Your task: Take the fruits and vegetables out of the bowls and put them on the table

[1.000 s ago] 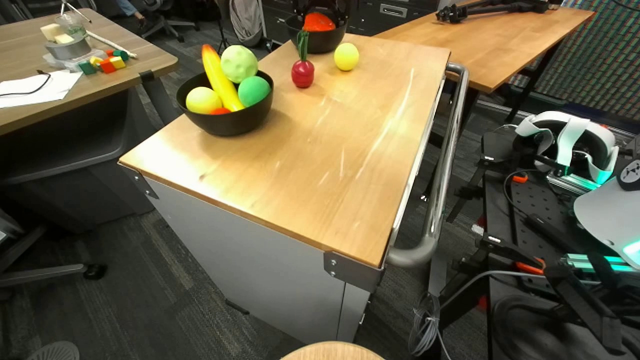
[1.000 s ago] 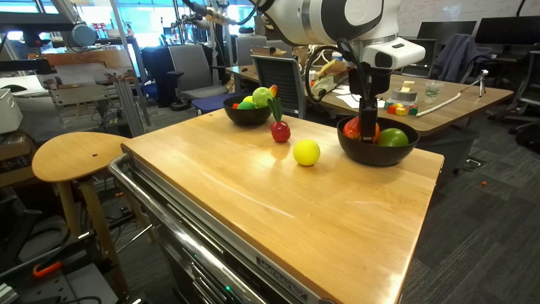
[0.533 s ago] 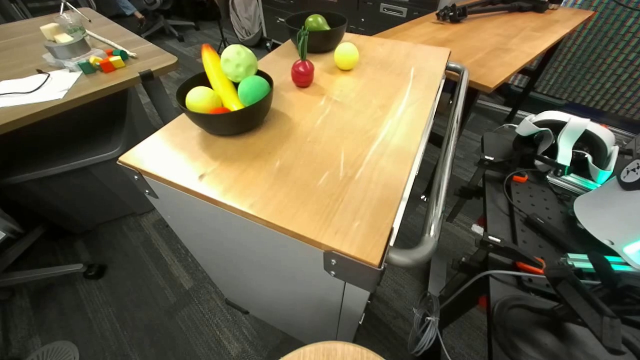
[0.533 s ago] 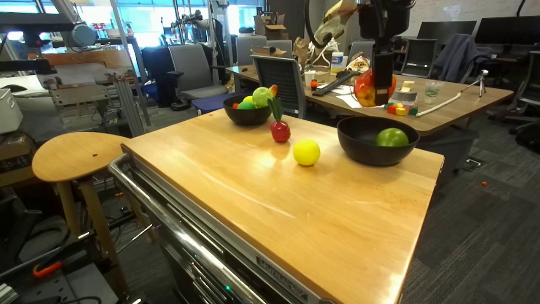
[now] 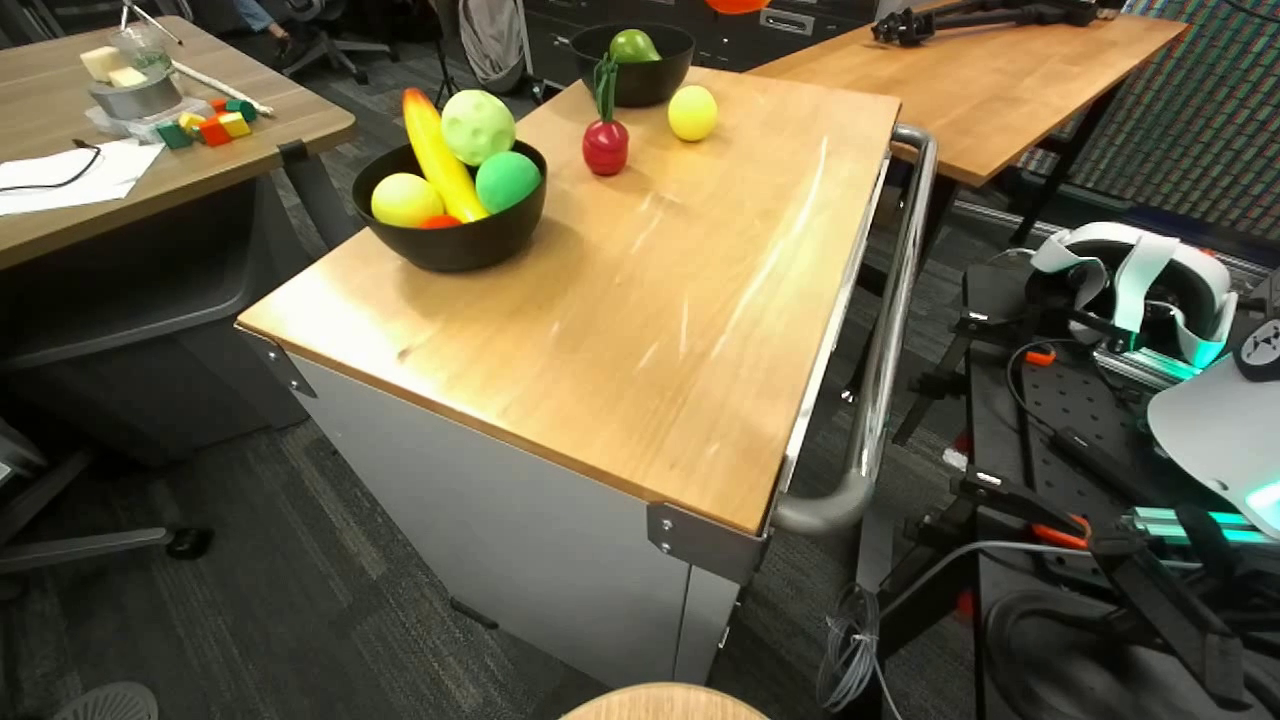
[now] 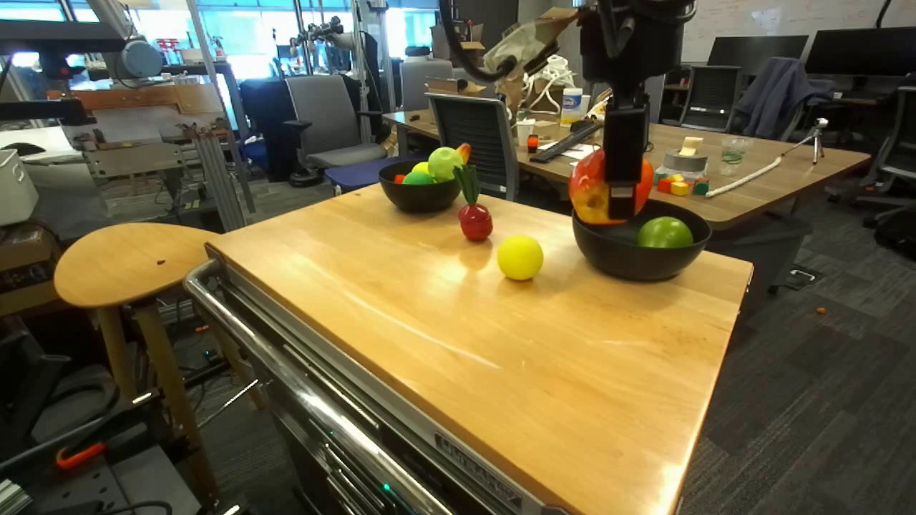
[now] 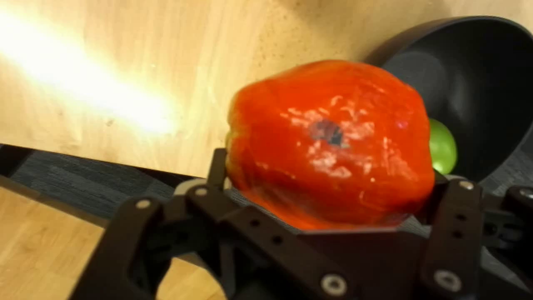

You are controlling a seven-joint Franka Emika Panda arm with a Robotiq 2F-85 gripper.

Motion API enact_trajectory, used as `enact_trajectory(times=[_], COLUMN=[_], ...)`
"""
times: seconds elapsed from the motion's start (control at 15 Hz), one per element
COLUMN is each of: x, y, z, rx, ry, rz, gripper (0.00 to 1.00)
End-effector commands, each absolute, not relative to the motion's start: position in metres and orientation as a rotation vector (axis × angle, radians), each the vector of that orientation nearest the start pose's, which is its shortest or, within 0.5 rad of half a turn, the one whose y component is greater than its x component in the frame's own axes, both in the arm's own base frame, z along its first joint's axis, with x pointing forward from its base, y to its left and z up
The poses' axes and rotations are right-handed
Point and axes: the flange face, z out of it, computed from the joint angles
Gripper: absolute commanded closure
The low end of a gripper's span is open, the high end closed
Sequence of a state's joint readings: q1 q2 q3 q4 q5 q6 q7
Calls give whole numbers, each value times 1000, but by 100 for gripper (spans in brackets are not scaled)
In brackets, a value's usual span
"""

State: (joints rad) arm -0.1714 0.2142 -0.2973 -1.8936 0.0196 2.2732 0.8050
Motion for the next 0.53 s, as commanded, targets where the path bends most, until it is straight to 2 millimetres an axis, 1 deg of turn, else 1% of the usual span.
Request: enact_trajectory(times=[0.0,0.07,0.2,0.47], x=[534,534,533,528], y=[-267,-265,-262,-262], z=[404,396,381,359], rx=[-2536,-2544,-2568,-2598], ry=[1886,1891,1888,1906], rz=[-295,-279,-301,-352], gripper=[33,33,33,33])
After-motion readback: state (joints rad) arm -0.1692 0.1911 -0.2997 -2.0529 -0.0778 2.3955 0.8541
